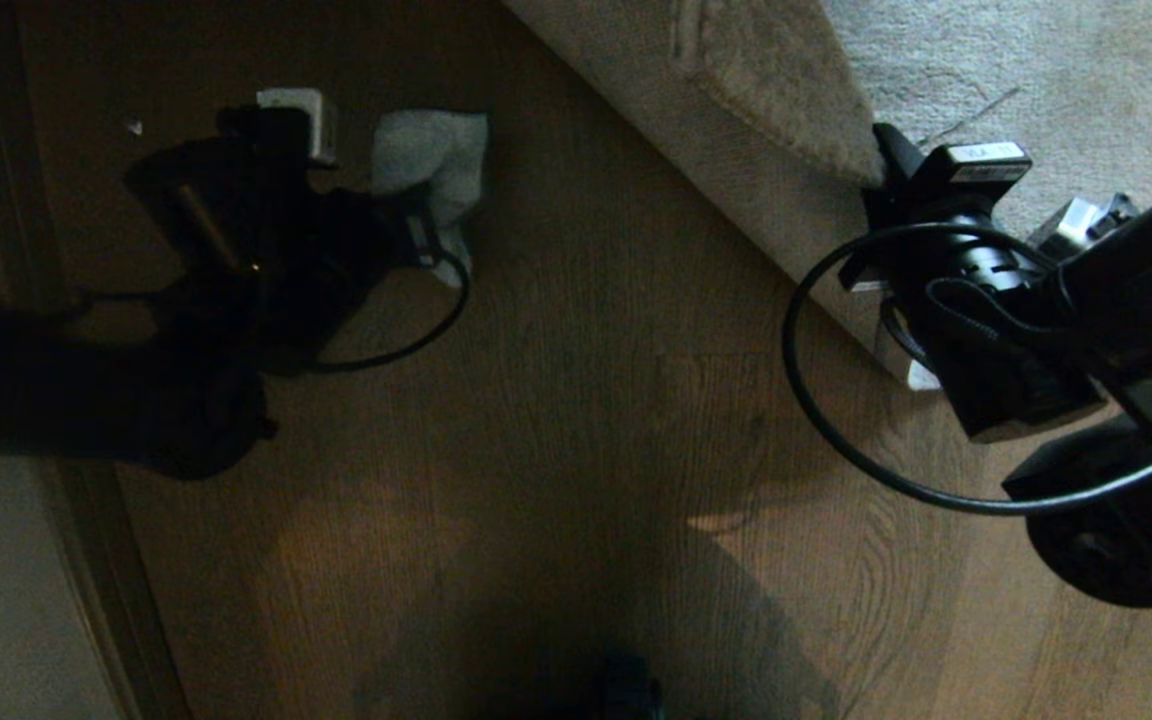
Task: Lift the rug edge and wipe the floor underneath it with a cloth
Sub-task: Wipe the floor under the carpet with a rag
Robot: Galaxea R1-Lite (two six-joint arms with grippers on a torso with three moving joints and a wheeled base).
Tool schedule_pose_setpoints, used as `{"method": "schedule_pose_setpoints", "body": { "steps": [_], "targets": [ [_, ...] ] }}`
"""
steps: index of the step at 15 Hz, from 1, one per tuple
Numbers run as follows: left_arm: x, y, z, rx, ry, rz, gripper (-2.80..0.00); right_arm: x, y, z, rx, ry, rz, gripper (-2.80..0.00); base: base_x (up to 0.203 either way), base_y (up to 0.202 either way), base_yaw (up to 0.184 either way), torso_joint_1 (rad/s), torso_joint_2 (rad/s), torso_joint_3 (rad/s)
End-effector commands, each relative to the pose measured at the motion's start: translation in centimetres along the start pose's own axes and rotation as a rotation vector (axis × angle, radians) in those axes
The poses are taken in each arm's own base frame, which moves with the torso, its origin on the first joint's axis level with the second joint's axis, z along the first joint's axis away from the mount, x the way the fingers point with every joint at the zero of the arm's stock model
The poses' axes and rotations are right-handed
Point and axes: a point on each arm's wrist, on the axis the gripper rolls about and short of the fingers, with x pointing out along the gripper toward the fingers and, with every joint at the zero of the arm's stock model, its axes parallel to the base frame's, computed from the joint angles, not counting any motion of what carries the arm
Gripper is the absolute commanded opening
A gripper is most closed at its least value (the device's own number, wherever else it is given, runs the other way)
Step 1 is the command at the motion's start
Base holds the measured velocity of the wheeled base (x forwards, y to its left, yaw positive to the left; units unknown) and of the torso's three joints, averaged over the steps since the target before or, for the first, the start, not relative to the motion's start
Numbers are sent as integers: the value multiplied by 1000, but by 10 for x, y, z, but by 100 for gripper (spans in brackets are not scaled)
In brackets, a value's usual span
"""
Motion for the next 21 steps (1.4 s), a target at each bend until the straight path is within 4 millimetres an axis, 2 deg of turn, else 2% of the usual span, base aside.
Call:
{"method": "schedule_pose_setpoints", "body": {
  "steps": [1,3,6,8,10,12,14,16,18,21],
  "targets": [
    [-30,5,24,-4,-35,4,-280,0,5,1,26,-12,43,-280,0,0,0,0,0,0],
    [-62,4,22,-1,14,-18,-280,-1,5,1,25,-11,41,-280,0,0,0,0,0,0],
    [-122,-4,-5,12,175,-96,-280,-2,3,2,22,-9,31,-280,0,0,0,0,0,0],
    [-161,-22,-25,19,292,-221,-280,-2,7,3,28,-12,44,-280,0,0,0,0,0,0],
    [-180,-44,-44,38,403,-350,-280,0,10,2,33,-14,56,-280,0,0,0,0,0,0],
    [-179,-63,-72,75,525,-413,-280,0,8,2,31,-16,52,-280,0,0,0,0,0,0],
    [-165,-87,-103,99,614,-461,-280,-2,6,2,23,-14,39,-280,0,0,0,0,0,0],
    [-136,-122,-120,72,601,-494,-280,-6,1,4,11,-12,17,-280,0,0,0,0,0,0],
    [-101,-160,-128,22,529,-518,-280,-8,0,4,6,-12,9,-280,0,0,0,0,0,0],
    [-56,-201,-133,-50,382,-518,-280,-7,1,5,5,-14,12,-280,0,0,0,0,0,0]
  ]
}}
